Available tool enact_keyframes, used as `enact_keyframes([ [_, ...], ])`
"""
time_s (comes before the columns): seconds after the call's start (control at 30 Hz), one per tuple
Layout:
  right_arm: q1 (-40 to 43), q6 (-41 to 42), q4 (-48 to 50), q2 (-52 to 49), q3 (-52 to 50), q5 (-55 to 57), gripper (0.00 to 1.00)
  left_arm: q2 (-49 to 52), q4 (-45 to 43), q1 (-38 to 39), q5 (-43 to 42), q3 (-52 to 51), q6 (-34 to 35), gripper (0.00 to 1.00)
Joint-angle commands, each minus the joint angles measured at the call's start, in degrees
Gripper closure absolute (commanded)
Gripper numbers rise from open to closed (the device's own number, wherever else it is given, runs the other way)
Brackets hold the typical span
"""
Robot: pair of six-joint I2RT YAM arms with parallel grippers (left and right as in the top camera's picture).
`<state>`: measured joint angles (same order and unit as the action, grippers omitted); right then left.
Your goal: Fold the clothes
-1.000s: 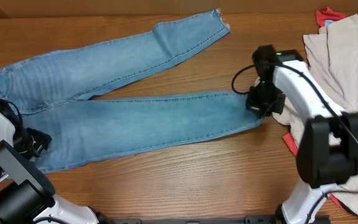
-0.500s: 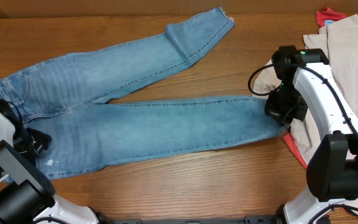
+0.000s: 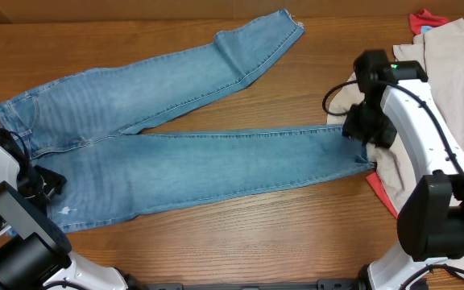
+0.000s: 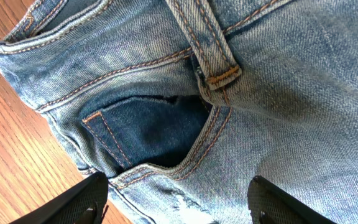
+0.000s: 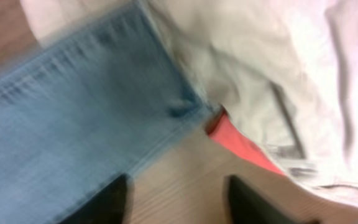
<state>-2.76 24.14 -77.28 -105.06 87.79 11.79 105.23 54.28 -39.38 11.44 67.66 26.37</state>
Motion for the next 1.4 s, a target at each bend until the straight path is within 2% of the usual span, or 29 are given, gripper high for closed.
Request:
enact_keyframes([
  [0.0,-0.28,-6.88,4.72,1.88,4.63,-4.63,0.34,0.83,0.11,0.02,0.66,1.2,-1.07,0.25],
  [0.1,-0.39,-15.58,11.78,1.88,5.33,-16.48,0.28,0.83,0.09,0.07,-0.22,1.2,-1.09,0.25],
  [0.27,-1.6,-16.81,21.88,1.42,5.29,-23.89,0.23,0.83,0.04,0.07,-0.57,1.2,-1.09,0.24],
  [0.5,-4.83,-16.7,36.68,-2.25,5.29,-25.16,0.21,0.83,0.02,0.07,-0.59,1.2,-1.09,0.24],
  [0.73,-5.92,-13.99,53.64,-11.21,5.29,-24.76,0.06,0.83,-0.28,0.07,-0.59,1.2,-1.07,0.23],
  [0.77,-5.92,-13.33,55.6,-12.76,5.29,-24.83,0.02,0.83,-0.28,0.07,-0.59,1.2,-1.09,0.24],
  [0.97,-5.97,-12.11,65.94,-20.48,5.31,-28.04,0.0,0.83,-0.26,0.07,-0.57,1.2,-1.09,0.23],
  [1.13,-6.93,-13.2,67.6,-25.14,8.22,-28.41,0.0,0.83,-0.39,0.07,-0.52,1.2,-1.07,0.23],
  [1.37,-9.75,-21.24,57.51,-30.82,20.72,-25.81,0.0,0.83,-0.63,0.07,-0.52,1.2,-1.09,0.23],
])
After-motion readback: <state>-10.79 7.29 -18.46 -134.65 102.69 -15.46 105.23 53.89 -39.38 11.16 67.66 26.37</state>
